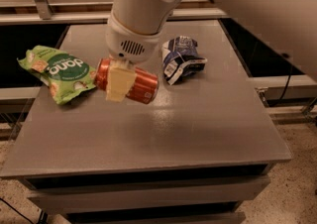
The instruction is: Place coke can upright
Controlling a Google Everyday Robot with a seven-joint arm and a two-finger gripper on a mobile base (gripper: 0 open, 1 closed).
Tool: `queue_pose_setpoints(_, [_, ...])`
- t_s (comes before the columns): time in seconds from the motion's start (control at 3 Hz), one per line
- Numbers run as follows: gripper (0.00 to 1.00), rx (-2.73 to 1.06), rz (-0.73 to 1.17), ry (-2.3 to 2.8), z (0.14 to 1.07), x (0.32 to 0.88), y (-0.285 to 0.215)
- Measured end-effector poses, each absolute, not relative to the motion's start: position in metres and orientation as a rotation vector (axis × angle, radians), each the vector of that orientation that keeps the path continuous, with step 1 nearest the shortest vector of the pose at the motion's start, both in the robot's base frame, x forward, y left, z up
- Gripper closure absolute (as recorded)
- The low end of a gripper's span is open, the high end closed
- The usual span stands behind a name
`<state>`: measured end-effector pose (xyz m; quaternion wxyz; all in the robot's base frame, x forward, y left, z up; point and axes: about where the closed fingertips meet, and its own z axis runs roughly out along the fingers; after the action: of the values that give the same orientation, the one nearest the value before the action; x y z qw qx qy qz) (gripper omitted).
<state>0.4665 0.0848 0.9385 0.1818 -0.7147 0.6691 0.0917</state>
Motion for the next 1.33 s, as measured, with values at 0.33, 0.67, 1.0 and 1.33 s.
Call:
queue_pose_setpoints(0.33, [1.0, -2.011, 0.256, 1.874, 0.943, 0.465, 0.074])
queue_pose_setpoints(0.67, [1.0, -2.009, 0.33, 1.813, 0.929, 0.451, 0.084])
queue_pose_setpoints(1.0, [1.0, -1.913, 0.503, 1.692, 0.906, 0.443, 0.087])
queue_pose_setpoints(1.33, [1.0, -1.715, 0.683, 1.531, 0.905, 0.452, 0.098])
